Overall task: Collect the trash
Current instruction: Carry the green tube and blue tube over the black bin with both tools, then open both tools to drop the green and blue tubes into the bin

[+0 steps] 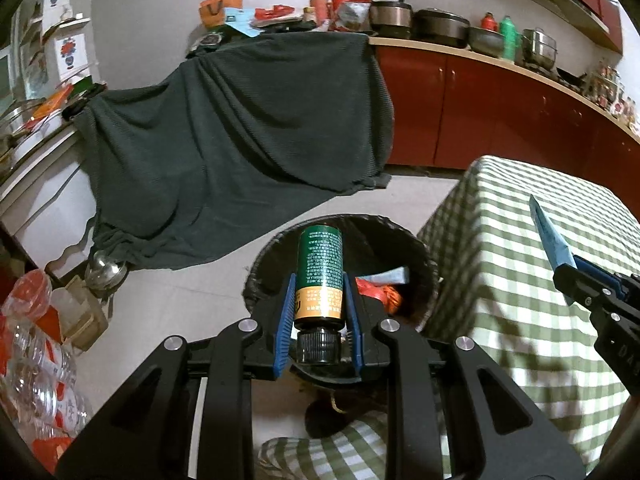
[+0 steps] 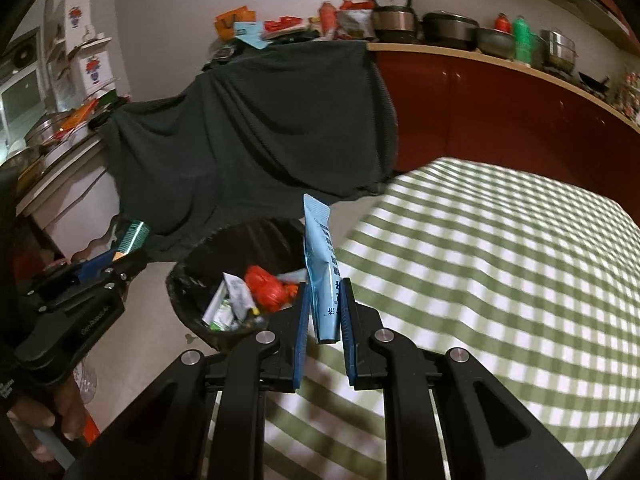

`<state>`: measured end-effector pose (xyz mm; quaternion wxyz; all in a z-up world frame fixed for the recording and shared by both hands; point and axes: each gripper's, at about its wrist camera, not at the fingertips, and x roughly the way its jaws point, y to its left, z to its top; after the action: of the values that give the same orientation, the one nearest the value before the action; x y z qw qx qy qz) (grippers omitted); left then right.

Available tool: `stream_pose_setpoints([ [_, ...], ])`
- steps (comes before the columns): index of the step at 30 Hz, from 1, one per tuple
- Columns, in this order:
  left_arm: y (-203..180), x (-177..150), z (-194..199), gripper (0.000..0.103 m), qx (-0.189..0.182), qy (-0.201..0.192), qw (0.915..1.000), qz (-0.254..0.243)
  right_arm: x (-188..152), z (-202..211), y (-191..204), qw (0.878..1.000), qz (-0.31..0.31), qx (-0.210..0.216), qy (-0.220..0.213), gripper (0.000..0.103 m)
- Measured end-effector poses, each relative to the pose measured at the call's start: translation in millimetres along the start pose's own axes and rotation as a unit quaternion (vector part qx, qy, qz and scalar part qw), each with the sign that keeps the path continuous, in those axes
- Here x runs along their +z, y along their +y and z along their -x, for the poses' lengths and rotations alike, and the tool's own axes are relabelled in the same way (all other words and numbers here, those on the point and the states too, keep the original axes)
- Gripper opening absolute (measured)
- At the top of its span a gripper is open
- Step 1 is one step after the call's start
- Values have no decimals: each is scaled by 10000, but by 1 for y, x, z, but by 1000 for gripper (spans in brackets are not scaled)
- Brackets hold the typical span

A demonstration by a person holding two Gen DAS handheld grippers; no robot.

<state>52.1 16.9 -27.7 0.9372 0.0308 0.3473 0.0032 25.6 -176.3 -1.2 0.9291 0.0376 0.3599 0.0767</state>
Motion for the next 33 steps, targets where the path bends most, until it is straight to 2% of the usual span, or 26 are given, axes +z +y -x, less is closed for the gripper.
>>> stream_pose_setpoints([
  [3, 11, 2, -4, 23, -203, -30, 9996, 176, 8, -8, 11, 9999, 99, 80, -46, 16],
  [17, 28, 12, -36, 23, 178, -30, 9989, 421, 26, -49, 44, 9990, 223, 393, -16, 16],
  [33, 42, 19, -71, 23, 353, 104, 9974, 616, 32, -93, 63, 9983, 371, 375, 261, 16],
])
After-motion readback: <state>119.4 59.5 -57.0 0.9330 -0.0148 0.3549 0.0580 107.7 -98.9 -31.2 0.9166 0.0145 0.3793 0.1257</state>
